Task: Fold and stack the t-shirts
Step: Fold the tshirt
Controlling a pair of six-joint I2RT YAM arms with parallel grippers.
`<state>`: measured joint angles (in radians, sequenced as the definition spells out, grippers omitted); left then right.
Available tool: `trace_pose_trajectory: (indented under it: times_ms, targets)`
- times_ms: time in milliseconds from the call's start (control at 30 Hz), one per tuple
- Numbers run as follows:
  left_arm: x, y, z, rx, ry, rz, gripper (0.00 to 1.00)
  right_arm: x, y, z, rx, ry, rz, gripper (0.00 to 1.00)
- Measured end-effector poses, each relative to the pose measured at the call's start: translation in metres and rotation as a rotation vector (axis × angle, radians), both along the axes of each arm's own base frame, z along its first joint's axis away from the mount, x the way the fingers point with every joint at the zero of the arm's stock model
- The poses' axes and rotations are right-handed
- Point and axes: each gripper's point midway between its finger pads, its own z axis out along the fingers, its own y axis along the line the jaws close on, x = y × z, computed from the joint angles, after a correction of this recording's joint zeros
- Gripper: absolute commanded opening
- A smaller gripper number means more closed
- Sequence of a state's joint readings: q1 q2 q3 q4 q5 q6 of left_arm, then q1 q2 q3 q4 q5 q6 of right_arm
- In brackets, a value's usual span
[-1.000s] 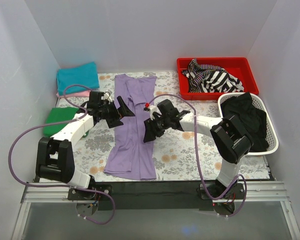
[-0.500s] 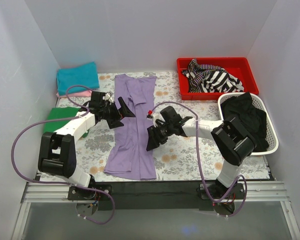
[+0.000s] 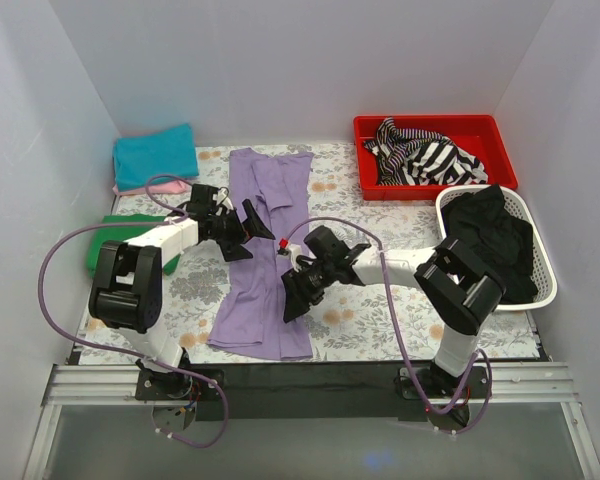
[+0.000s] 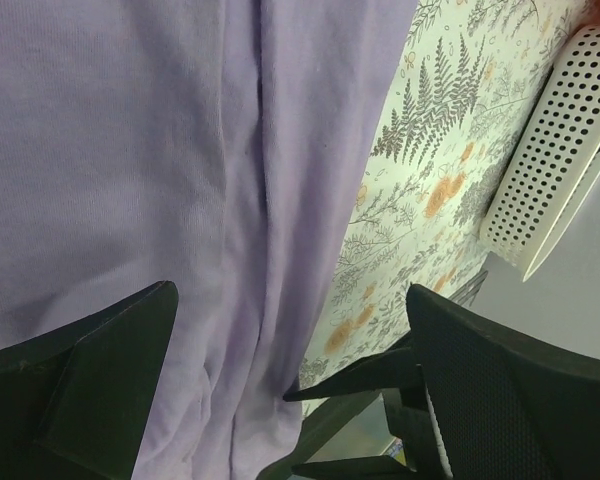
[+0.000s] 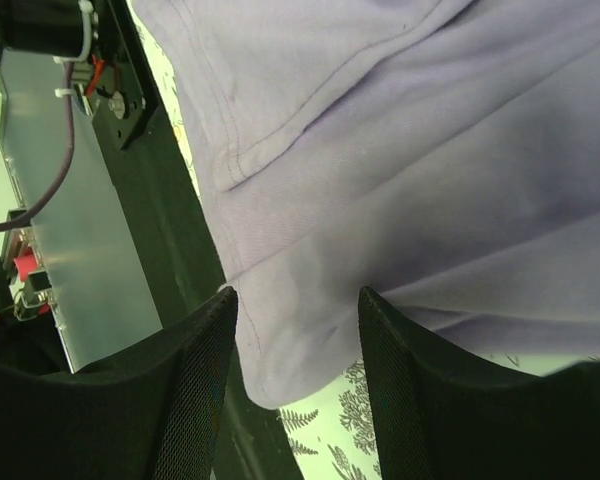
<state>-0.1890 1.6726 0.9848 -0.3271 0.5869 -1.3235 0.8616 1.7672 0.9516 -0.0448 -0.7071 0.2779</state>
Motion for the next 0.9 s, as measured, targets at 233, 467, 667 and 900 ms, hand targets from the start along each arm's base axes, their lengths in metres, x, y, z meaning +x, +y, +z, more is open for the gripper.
trace_pose_trajectory:
  times_ms: [233, 467, 667, 900]
  targets:
    - [0.008, -0.003, 0.002, -0.014, -0.012, -0.008, 0.98, -0.010, -0.003, -0.023, -0.087, 0.051, -0.018, 0.56]
    - [0.016, -0.005, 0.012, -0.016, -0.042, -0.016, 0.98, -0.005, -0.010, -0.026, -0.150, 0.019, -0.096, 0.56]
    - [0.021, -0.005, 0.022, -0.010, -0.066, -0.028, 0.98, 0.004, -0.029, -0.028, -0.224, -0.046, -0.210, 0.58]
    - [0.015, 0.004, 0.029, 0.051, -0.081, -0.028, 0.98, 0.023, -0.053, -0.029, -0.318, -0.166, -0.310, 0.59]
